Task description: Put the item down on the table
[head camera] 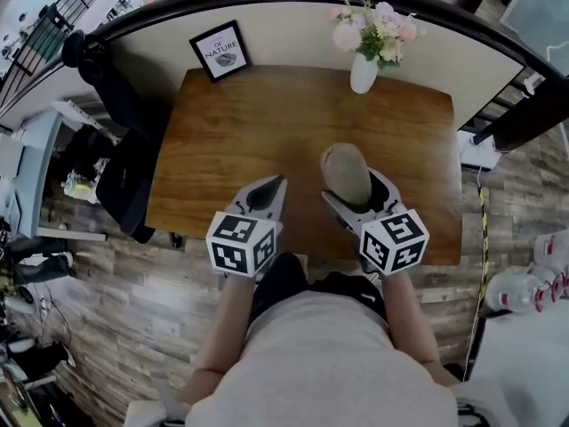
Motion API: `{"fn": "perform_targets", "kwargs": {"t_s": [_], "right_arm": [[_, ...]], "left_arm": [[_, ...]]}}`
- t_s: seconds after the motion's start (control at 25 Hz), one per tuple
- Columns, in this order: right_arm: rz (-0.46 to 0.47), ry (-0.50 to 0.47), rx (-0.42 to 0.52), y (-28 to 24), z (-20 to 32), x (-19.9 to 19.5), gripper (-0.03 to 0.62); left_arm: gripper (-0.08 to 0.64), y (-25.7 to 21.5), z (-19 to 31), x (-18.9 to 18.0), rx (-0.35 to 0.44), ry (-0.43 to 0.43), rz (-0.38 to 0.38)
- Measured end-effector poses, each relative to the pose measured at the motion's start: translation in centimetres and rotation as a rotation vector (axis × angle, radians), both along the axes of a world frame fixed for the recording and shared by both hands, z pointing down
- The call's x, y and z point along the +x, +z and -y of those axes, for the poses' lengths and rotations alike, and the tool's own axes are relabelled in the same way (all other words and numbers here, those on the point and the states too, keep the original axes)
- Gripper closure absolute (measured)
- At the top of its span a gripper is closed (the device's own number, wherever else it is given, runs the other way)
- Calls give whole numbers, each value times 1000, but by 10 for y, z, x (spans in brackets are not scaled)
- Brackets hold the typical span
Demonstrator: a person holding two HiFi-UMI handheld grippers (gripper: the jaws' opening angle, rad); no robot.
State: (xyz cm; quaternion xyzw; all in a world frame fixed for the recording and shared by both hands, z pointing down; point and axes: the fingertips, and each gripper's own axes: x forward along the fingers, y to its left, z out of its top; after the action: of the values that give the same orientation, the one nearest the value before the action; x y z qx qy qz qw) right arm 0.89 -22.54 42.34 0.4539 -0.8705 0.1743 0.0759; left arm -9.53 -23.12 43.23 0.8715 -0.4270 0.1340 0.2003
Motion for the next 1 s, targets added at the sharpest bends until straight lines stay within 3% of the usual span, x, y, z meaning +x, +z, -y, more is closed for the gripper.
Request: {"fn": "perform_targets", "kwargs": {"t_s": [0.44,0.64,1.0], "right_arm": [[-65,94,-69,18,27,-15,175],[-90,67,-136,34,22,-17,175],[-158,13,-158,41,34,-13,175]], "left_arm": [[548,27,38,-21,-73,91,-15],[548,41,33,-10,-113,126,-31],[548,55,32,11,-167,153,-43]]}}
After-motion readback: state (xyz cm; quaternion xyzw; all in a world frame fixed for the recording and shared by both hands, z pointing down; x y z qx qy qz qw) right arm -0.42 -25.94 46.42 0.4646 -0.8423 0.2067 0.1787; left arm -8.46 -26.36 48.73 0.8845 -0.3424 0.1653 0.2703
